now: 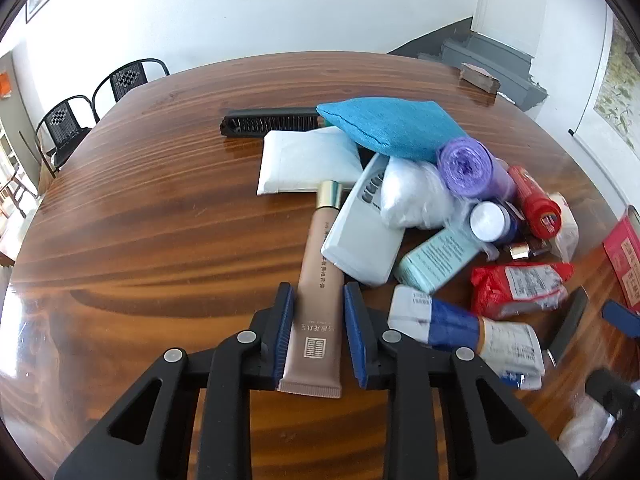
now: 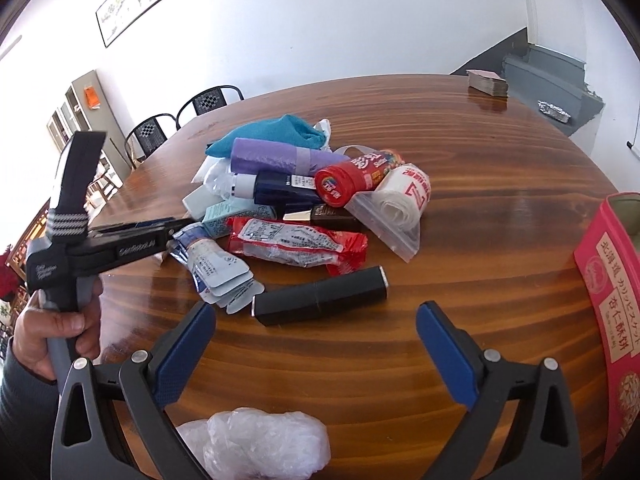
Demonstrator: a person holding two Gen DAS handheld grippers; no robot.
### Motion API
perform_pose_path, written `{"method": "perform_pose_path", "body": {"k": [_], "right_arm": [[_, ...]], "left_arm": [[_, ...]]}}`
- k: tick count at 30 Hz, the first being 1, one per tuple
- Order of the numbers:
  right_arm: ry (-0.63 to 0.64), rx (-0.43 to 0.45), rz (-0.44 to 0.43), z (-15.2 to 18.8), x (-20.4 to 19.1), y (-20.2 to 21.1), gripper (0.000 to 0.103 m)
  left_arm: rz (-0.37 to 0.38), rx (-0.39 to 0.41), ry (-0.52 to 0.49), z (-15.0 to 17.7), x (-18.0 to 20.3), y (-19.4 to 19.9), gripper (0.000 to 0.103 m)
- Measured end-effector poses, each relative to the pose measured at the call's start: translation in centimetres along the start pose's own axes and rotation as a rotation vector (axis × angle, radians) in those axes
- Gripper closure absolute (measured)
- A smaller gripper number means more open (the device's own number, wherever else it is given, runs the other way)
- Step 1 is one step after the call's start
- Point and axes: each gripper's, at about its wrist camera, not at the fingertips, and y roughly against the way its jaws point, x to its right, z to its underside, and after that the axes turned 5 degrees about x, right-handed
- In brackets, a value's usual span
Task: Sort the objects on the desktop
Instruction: 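Grasp the beige cosmetic tube with the left gripper while the right grasps the black foam handle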
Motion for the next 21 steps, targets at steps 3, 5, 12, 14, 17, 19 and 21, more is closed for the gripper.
{"method": "perform_pose_path", "body": {"k": [3, 5, 12, 14, 17, 19, 21], "right_arm": [[-0.024, -0.008, 0.005, 0.0, 0.6, -0.3, 0.002], [-0.041, -0.013, 0.005, 0.1, 0.9, -0.4, 0.002], [-0.038, -0.003, 0.005, 0.1, 0.9, -0.3, 0.002], [-0.039, -0.002, 0.004, 0.1, 1.0, -0.3, 0.002], [-0.052, 0.004, 0.003, 0.1, 1.3, -0.2, 0.002], [-0.059, 0.004, 0.000, 0.1, 1.5, -0.2, 0.002], [-0.057, 0.005, -0.001, 0.1, 1.5, -0.2, 0.002]], "left_arm": [[0.016, -0.001, 0.020, 0.5, -0.3, 0.9, 0.076], [0.022, 0.006, 0.033, 1.0, -0.4, 1.5, 0.076], [0.024, 0.008, 0.095, 2.1, -0.9, 2.6, 0.075], [0.015, -0.001, 0.109, 1.9, -1.0, 2.4, 0.073], [-0.016, -0.002, 0.105, 1.2, -0.9, 2.0, 0.049], [-0.026, 0.014, 0.103, 0.7, -0.9, 1.7, 0.046], [-0.028, 0.018, 0.101, 0.2, -0.9, 1.2, 0.046]]}}
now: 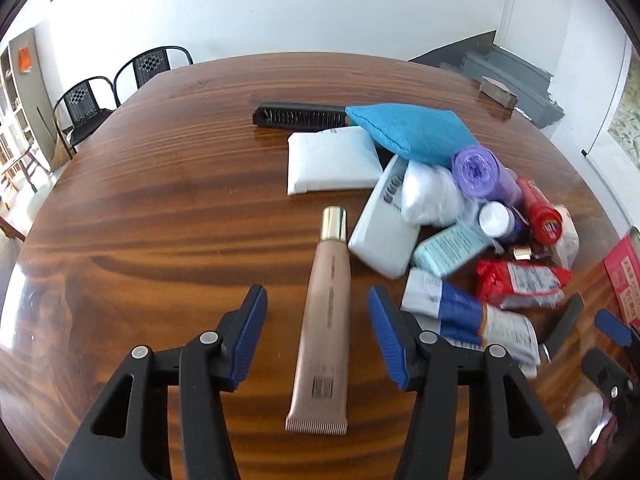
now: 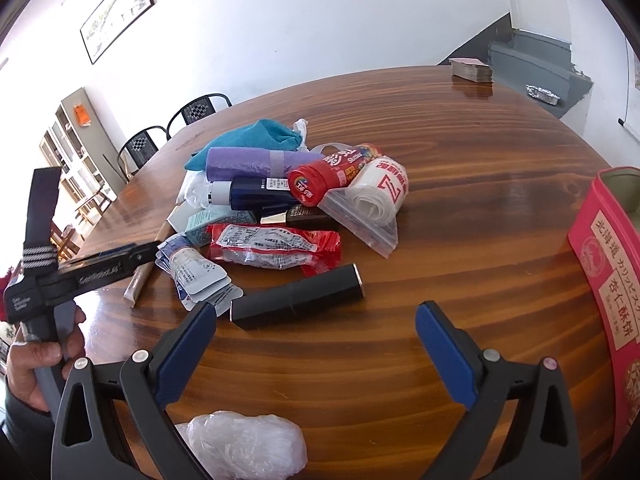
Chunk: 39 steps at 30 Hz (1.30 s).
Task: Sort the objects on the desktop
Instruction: 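Grasp the beige cosmetic tube with the left gripper while the right grasps the black foam handle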
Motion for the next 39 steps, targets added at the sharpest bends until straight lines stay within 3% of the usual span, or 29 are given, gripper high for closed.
{"method": "perform_pose_path", "body": {"k": [3, 4, 6, 7, 11, 15, 23, 28, 31, 35, 39], "right_arm": [[0.012, 0.003, -0.001, 0.0, -0.2, 0.0, 0.002], [0.016, 0.004, -0.002, 0.0, -0.3, 0.1, 0.002], [0.019, 0.005, -0.002, 0.0, -0.3, 0.1, 0.002], [0.017, 0.004, -0.001, 0.0, -0.3, 0.0, 0.002], [0.043, -0.001, 0.015, -0.2, -0.3, -0.1, 0.002], [0.146, -0.008, 0.045, -0.7, -1.1, -0.2, 0.002], [0.256, -0.065, 0.034, -0.6, -2.8, -1.5, 0.002], [0.279, -0.074, 0.047, -0.6, -3.4, -2.1, 0.002], [0.270, -0.077, 0.038, -0.9, -3.5, -2.5, 0.002], [0.274, -0.079, 0.032, -0.8, -3.4, -2.7, 0.002], [0.266, -0.089, 0.033, -0.6, -3.0, -2.8, 0.002]], "left_arm": [[-0.019, -0.010, -0.011, -0.5, 0.2, -1.0, 0.047], [-0.024, -0.013, -0.013, -0.6, 0.2, -1.3, 0.053], [-0.018, 0.009, -0.024, -0.7, 0.2, -1.1, 0.079], [-0.015, 0.008, -0.021, -0.7, 0.1, -1.0, 0.082], [-0.003, 0.028, -0.012, -0.3, -0.2, 0.2, 0.085], [0.002, 0.102, 0.000, -0.4, -0.7, 2.8, 0.088], [0.052, 0.151, 0.025, -0.2, -1.3, 5.0, 0.088], [0.036, 0.069, 0.068, -0.2, -2.1, 2.7, 0.087], [0.033, 0.042, 0.090, -0.1, -2.8, 1.9, 0.076], [0.019, 0.045, 0.073, 0.0, -2.4, 1.3, 0.049], [-0.021, 0.034, 0.035, -0.3, -1.7, 0.2, 0.049]]}}
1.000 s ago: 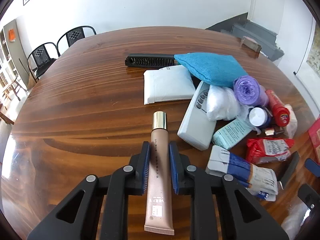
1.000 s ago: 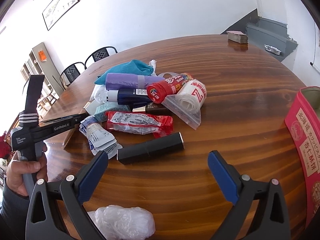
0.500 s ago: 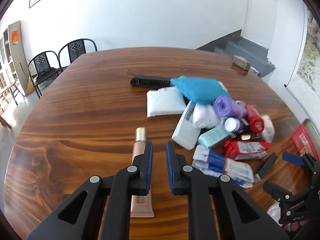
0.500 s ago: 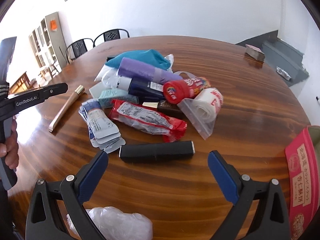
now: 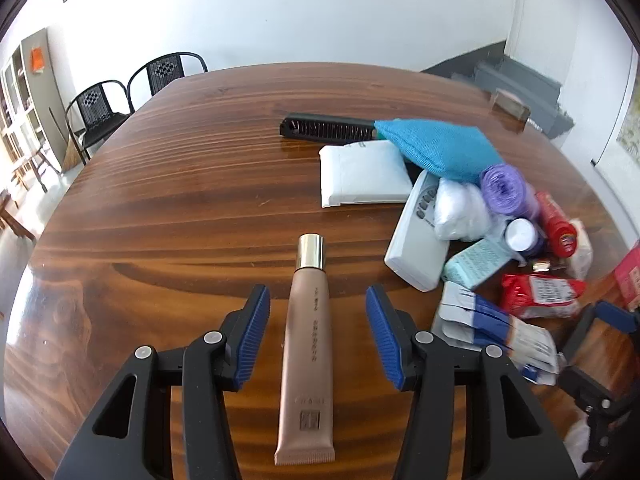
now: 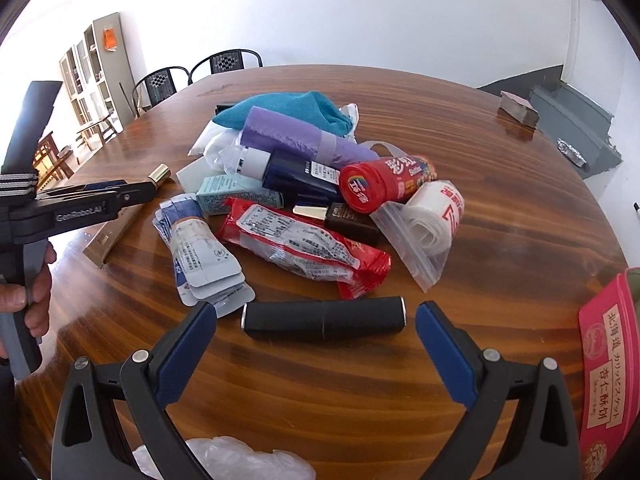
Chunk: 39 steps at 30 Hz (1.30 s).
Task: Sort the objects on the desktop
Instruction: 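Grasp the beige cosmetic tube with the left gripper while the right grasps the black foam handle, then carry the tube and black handle to the pink box and release both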
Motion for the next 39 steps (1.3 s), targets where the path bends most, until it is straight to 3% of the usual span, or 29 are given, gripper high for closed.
{"method": "perform_pose_path", "body": {"k": [2, 4, 8, 13, 22, 32, 39], "right_arm": [[-0.005, -0.004, -0.002, -0.2, 0.1, -0.2, 0.003], [-0.016, -0.016, -0.016, -0.1, 0.2, -0.5, 0.010], [-0.022, -0.021, -0.020, -0.2, 0.2, -0.7, 0.013], [-0.012, -0.029, -0.003, -0.2, -0.1, -0.8, 0.013], [-0.021, -0.023, 0.016, -0.1, -0.2, -0.6, 0.017], [-0.141, 0.113, 0.022, 0.0, 2.0, 3.0, 0.017], [-0.195, 0.270, 0.135, 0.9, 4.5, 8.1, 0.017]], "left_arm": [[-0.013, -0.020, -0.012, 0.0, 0.1, -0.8, 0.056], [-0.016, -0.009, -0.011, 0.0, 0.0, -0.7, 0.078], [-0.006, -0.003, 0.017, 0.1, -0.4, 0.2, 0.079], [0.009, 0.076, 0.003, -0.1, 0.2, 3.2, 0.079], [0.104, 0.130, -0.005, -0.1, 1.6, 6.5, 0.079], [0.175, 0.150, -0.022, -0.4, 4.8, 8.6, 0.079], [0.232, 0.149, -0.091, -0.7, 9.4, 9.7, 0.079]]}}
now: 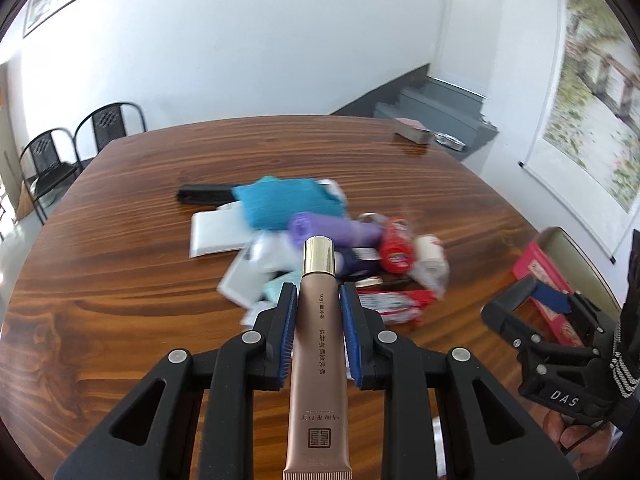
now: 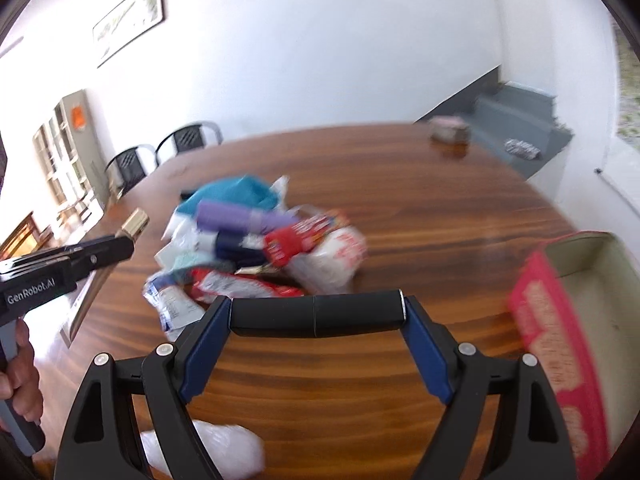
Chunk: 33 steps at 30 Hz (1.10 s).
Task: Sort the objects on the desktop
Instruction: 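Carry the tube and black handle to the pink box and release both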
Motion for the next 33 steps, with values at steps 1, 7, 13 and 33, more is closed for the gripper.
{"method": "perform_pose_path", "body": {"k": [1, 7, 13, 33], "right_arm": [[-0.017, 0.018, 0.019, 0.0, 0.9, 0.9, 0.017], [-0.125, 0.124, 0.158, -0.7, 8.2, 5.6, 0.017], [-0.204, 0.176, 0.321, 0.0, 14.9, 9.7, 0.017], [-0.305, 0.085, 0.417, 3.0, 23.5, 11.4, 0.017]], "left_arm": [[0.009, -0.001, -0.014, -0.1, 0.9, 0.0, 0.079], [0.113, -0.008, -0.094, -1.0, 7.3, -0.3, 0.079], [0.237, -0.021, -0.180, -1.7, 14.5, -0.7, 0.079], [0.510, -0.167, -0.301, -3.0, 32.0, -7.2, 0.078]]}}
